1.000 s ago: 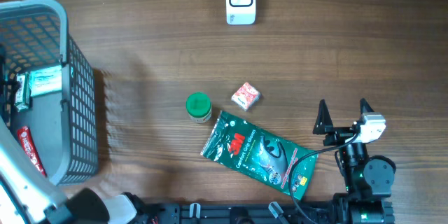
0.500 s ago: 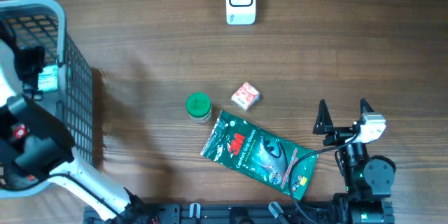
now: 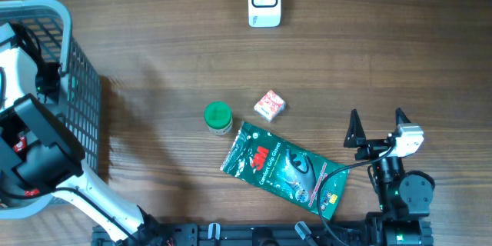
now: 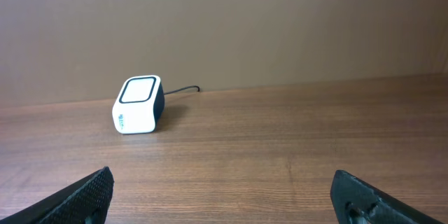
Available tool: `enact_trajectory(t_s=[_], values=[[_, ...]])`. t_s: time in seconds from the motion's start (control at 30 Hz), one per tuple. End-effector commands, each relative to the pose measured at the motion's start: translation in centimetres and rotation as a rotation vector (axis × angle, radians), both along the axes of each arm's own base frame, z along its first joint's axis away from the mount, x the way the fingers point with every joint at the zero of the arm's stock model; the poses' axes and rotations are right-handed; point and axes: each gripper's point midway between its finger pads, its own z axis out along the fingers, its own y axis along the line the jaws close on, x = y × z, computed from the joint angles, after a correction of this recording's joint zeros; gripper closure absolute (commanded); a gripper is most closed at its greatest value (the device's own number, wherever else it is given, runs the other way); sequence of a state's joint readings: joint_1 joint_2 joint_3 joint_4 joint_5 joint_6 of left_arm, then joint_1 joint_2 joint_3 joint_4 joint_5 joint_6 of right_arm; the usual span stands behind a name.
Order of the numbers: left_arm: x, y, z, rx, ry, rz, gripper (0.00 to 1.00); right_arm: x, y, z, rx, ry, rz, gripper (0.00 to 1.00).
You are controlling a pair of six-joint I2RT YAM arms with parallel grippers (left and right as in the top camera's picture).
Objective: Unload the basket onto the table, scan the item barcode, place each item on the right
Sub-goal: 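Reach the left gripper into the basket and grasp the mint-green wipes pack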
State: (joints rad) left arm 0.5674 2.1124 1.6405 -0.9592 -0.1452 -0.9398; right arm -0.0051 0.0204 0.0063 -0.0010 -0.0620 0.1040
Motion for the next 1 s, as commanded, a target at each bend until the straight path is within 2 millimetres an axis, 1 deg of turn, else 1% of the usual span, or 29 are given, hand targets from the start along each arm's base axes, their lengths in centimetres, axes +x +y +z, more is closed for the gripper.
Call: enact_trajectory(t_s=[0.0,0.03,0.07,0.13,0.17,0.23,0.27,0.3,0.33,0.37,0.43,0.47,0.5,0.53,0.57,0.6,0.7,0.8,0.87,0.93,0.97], values=[[-4.4,0.1,-2.5,0.025,0.209,-0.056,0.96,0.0,-0.1,0.2,0.003,-0.007,-0.005,0.0],[-4.5,0.4,-0.6,0.052,0.183,-0.052,0.96,0.0,-0.1,0.2,0.003,-0.007,-0.005,0.0],[-4.5,0.6,0.5,0.065,0.164,-0.047,0.96,0.0,-0.1,0.2,0.003,-0.007,-0.005,0.0],[-4.6,1.0,4.4,0.116,0.091,-0.036,0.96,0.0,-0.1,0.2,0.003,-0.007,-0.005,0.0],[-4.6,1.2,6.7,0.149,0.049,-0.044,0.96,0.0,-0.1,0.2,0.003,-0.007,-0.005,0.0],[-5.3,1.0,12.2,0.227,-0.062,-0.027,0.96,0.0,-0.1,0.2,0.003,-0.007,-0.005,0.0],[-5.7,0.5,14.7,0.258,-0.111,-0.026,0.96,0.0,-0.1,0.2,0.003,-0.007,-0.005,0.0],[-6.0,0.0,16.6,0.28,-0.153,-0.029,0.96,0.0,-0.1,0.2,0.003,-0.007,-0.005,0.0],[-6.5,-1.2,19.4,0.308,-0.22,-0.039,0.96,0.0,-0.1,0.2,0.003,-0.007,-0.005,0.0],[-7.0,-2.0,21.2,0.33,-0.265,-0.047,0.96,0.0,-0.1,0.2,0.003,-0.007,-0.005,0.0],[-8.3,-3.6,25.5,0.4,-0.373,-0.057,0.96,0.0,-0.1,0.2,0.003,-0.007,-0.005,0.0],[-8.8,-3.9,26.6,0.419,-0.402,-0.05,0.94,0.0,-0.1,0.2,0.003,-0.007,-0.005,0.0],[-9.2,-3.9,27.0,0.426,-0.409,-0.043,0.52,0.0,-0.1,0.2,0.003,-0.007,-0.005,0.0],[-9.5,-3.7,26.7,0.419,-0.395,-0.034,0.31,0.0,-0.1,0.2,0.003,-0.007,-0.005,0.0],[-9.8,-3.5,26.1,0.407,-0.374,-0.024,0.18,0.0,-0.1,0.2,0.003,-0.007,-0.005,0.0],[-10.2,-3.0,25.2,0.383,-0.341,-0.006,0.06,0.0,-0.1,0.2,0.003,-0.007,-0.005,0.0],[-11.1,-1.9,23.1,0.326,-0.278,0.031,0.04,0.0,-0.1,0.2,0.003,-0.007,-0.005,0.0],[-11.0,-1.0,21.7,0.307,-0.229,0.019,0.04,0.0,-0.1,0.2,0.003,-0.007,-0.005,0.0],[-10.3,-0.3,19.1,0.279,-0.179,-0.008,0.0,0.0,-0.1,0.2,0.003,-0.007,-0.005,0.0],[-10.3,0.1,16.2,0.244,-0.136,-0.002,0.0,0.0,-0.1,0.2,0.003,-0.007,-0.005,0.0],[-9.8,0.2,14.2,0.216,-0.116,-0.051,0.0,0.0,-0.1,0.2,0.003,-0.008,-0.005,0.0]])
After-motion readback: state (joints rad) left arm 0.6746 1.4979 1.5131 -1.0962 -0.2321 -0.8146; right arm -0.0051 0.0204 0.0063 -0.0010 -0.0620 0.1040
